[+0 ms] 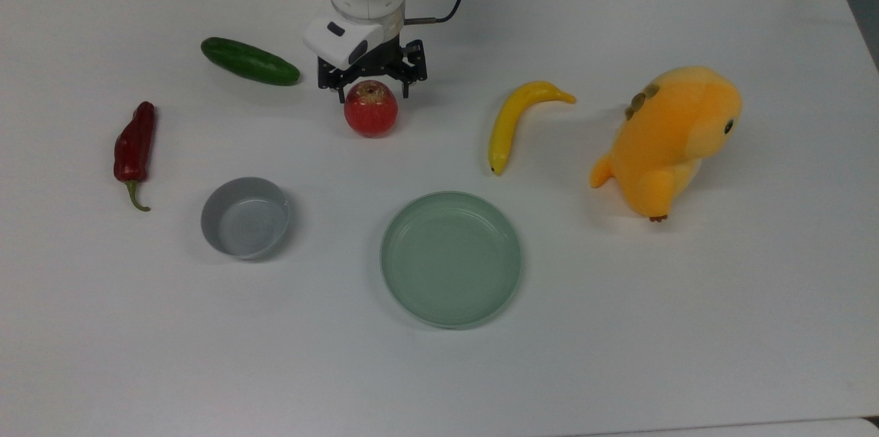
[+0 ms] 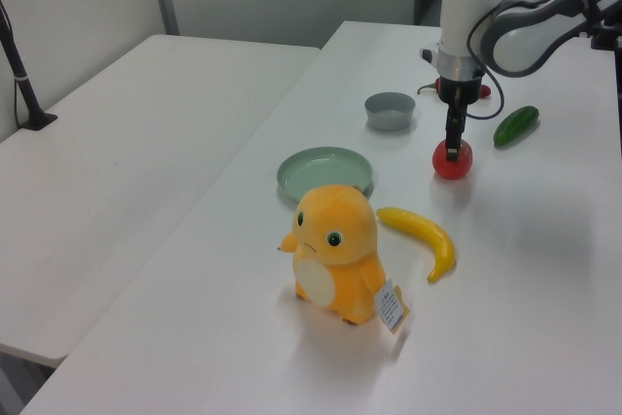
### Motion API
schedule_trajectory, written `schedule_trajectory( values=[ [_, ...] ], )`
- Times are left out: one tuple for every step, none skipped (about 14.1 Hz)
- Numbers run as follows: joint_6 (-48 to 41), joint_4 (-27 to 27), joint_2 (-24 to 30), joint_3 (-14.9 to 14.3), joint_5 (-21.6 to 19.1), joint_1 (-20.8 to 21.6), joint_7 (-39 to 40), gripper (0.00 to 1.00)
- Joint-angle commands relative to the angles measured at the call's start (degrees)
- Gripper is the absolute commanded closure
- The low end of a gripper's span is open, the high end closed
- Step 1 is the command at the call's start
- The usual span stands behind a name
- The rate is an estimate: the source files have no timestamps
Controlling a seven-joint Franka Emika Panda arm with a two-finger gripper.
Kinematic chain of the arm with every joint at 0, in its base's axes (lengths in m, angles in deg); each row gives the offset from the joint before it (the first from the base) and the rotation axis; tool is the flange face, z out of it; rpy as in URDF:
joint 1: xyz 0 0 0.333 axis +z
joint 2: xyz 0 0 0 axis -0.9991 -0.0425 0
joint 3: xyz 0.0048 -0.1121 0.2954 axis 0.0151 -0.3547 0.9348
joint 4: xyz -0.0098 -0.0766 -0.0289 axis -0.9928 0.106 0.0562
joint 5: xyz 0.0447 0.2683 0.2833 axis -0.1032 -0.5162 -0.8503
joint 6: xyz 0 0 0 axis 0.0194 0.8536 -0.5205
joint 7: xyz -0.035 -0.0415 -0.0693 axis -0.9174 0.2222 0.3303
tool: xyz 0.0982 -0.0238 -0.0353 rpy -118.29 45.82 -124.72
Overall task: Put the red apple in the bowl
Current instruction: 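Close the gripper around the red apple and lift it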
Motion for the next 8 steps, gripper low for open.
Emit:
schedule_trajectory(
  values=[
    [3.7, -3.7, 2.1, 0.1, 2.0, -0.1, -0.4, 0.0],
    [6.4, -5.4, 2.0, 0.1, 2.4, -0.1, -0.4, 0.0],
    [8.3, -6.5, 1.9, -0.1, 2.6, -0.2, -0.4, 0.0],
    [8.4, -6.6, 1.9, -0.1, 2.7, -0.2, -0.4, 0.0],
    [8.5, -6.6, 1.8, -0.1, 2.7, -0.2, -0.4, 0.0],
    [8.5, -6.6, 1.8, 0.1, 3.3, -0.3, -0.4, 0.0],
    [8.6, -6.6, 1.5, 0.1, 4.1, -0.2, -0.4, 0.0],
    [8.9, -6.6, 1.4, 0.1, 5.0, -0.3, -0.4, 0.0]
  ],
)
